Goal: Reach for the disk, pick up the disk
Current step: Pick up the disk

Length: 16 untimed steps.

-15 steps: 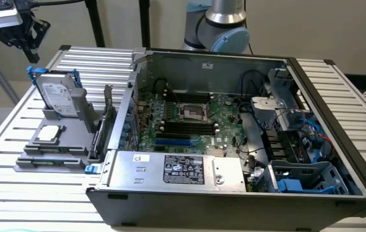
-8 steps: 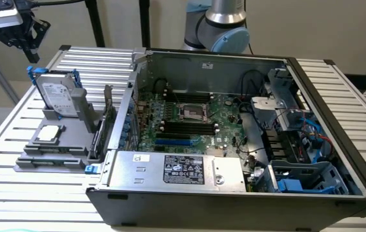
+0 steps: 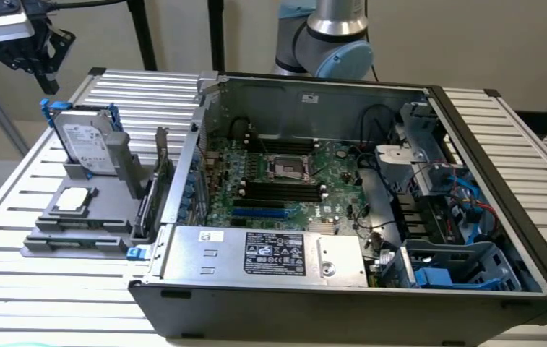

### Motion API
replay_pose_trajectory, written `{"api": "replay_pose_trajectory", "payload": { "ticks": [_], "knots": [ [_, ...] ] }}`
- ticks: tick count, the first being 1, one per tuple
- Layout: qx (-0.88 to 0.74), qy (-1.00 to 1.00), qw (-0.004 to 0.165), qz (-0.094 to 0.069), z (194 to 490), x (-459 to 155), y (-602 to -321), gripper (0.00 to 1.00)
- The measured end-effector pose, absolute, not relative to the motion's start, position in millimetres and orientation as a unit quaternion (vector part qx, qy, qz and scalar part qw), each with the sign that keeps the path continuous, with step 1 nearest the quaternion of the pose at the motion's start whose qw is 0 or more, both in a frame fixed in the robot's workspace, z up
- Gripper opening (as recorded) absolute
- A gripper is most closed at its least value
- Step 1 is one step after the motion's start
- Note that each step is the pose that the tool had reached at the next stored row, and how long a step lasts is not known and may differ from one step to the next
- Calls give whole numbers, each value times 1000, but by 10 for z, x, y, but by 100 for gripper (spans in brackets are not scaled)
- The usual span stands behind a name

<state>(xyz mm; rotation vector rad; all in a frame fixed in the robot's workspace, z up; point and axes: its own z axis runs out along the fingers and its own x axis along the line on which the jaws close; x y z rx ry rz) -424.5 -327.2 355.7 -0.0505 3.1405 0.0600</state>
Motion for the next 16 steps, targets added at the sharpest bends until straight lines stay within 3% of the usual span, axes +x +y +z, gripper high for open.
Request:
{"api": "replay_pose_trajectory", "payload": {
  "ticks": [16],
  "knots": [
    [-125, 992, -2, 20, 3559, -4246, -3272, 11]
  ]
}}
